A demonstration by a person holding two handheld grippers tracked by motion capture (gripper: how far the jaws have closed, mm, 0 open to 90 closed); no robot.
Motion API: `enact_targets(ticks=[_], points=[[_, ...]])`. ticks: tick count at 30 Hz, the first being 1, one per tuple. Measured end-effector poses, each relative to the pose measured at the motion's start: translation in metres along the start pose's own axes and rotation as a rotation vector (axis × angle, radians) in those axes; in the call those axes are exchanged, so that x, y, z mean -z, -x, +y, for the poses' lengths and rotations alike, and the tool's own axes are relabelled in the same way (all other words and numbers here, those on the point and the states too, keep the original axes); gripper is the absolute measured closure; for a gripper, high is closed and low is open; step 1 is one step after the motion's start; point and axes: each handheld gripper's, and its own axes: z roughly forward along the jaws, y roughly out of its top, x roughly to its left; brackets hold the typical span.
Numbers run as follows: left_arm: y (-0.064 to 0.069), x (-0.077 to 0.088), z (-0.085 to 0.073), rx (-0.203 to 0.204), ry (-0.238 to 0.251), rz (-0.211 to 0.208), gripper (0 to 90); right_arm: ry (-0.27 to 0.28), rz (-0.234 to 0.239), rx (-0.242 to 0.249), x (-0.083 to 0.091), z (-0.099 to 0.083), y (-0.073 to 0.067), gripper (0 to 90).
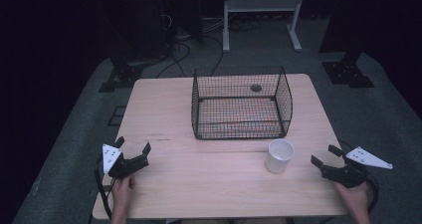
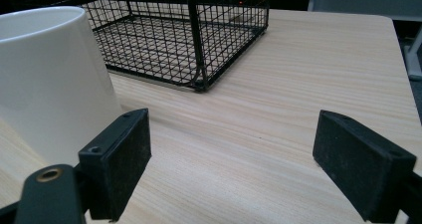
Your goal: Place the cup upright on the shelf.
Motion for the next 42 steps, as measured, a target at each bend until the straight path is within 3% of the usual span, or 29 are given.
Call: enact_targets(ticks=[10,23,42], points=[[0.0,0.0,0.0,-0.003,0.001,-0.002,0.0,-0.009,0.004,0.018,0.002,0.007,-0.002,13.3],[0.0,0.0,0.0,-0.006,0.001,-0.004,0.0,-0.036,0.107,0.052,0.002,0.018,-0.015,9.0],[0.0,0.0,0.0,-0.002,0.002,-0.004,0.0,-0.061,0.168,0.12,0.005,0.027,-0.033,5.5]])
